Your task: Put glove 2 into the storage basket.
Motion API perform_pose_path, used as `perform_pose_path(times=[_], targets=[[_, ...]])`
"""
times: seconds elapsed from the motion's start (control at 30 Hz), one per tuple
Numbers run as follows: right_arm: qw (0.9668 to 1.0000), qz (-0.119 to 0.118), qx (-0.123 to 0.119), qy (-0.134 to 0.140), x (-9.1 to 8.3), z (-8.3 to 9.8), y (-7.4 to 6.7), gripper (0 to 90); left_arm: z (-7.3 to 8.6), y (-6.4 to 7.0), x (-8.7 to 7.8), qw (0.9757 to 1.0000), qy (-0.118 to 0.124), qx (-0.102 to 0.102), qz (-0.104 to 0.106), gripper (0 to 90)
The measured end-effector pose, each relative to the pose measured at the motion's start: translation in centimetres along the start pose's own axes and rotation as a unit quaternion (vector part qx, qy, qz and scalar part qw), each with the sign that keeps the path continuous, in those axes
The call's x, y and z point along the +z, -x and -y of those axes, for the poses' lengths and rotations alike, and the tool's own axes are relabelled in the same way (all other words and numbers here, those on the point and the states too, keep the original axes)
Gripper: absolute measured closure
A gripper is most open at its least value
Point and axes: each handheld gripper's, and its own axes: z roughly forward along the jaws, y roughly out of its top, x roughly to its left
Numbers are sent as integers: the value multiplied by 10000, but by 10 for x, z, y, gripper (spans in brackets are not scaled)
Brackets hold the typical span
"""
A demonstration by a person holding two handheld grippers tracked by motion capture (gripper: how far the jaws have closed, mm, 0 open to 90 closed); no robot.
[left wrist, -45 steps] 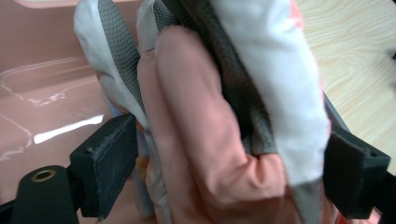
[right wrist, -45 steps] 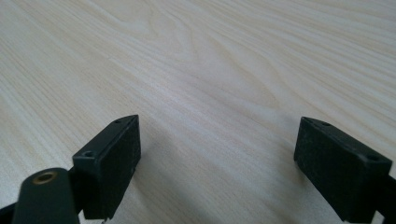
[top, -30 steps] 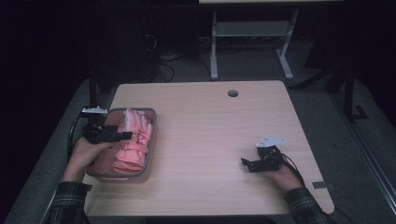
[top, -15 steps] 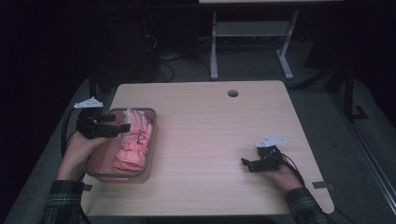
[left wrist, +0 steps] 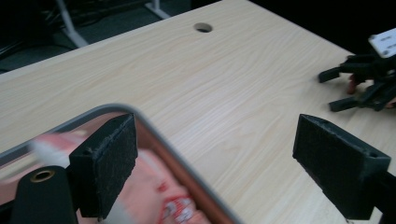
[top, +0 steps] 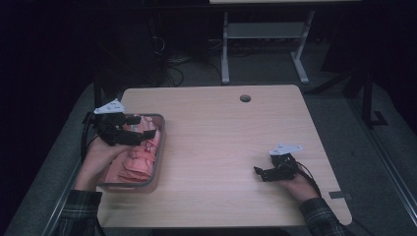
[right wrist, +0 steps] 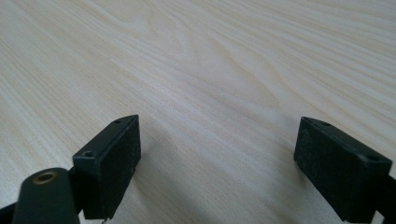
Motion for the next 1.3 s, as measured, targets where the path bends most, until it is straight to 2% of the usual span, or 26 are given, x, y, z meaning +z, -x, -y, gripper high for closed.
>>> perform_pose_path(times=[0.13,0.4,0.67,1.0,1.3], targets=[[10000,0,-4,0,0,0,0,141,0,15,13,10000,-8,23,97,134],[10000,-1,-9,2,0,0,0,141,5,42,37,9997,-131,163,91,137],[10000,-12,-2,-14,0,0,0,141,11,67,63,9990,-145,269,315,138],[10000,-14,-7,-8,0,0,0,141,27,92,99,9974,-298,344,566,138],[10000,-23,-16,-11,0,0,0,141,44,110,130,9956,-545,514,570,138]])
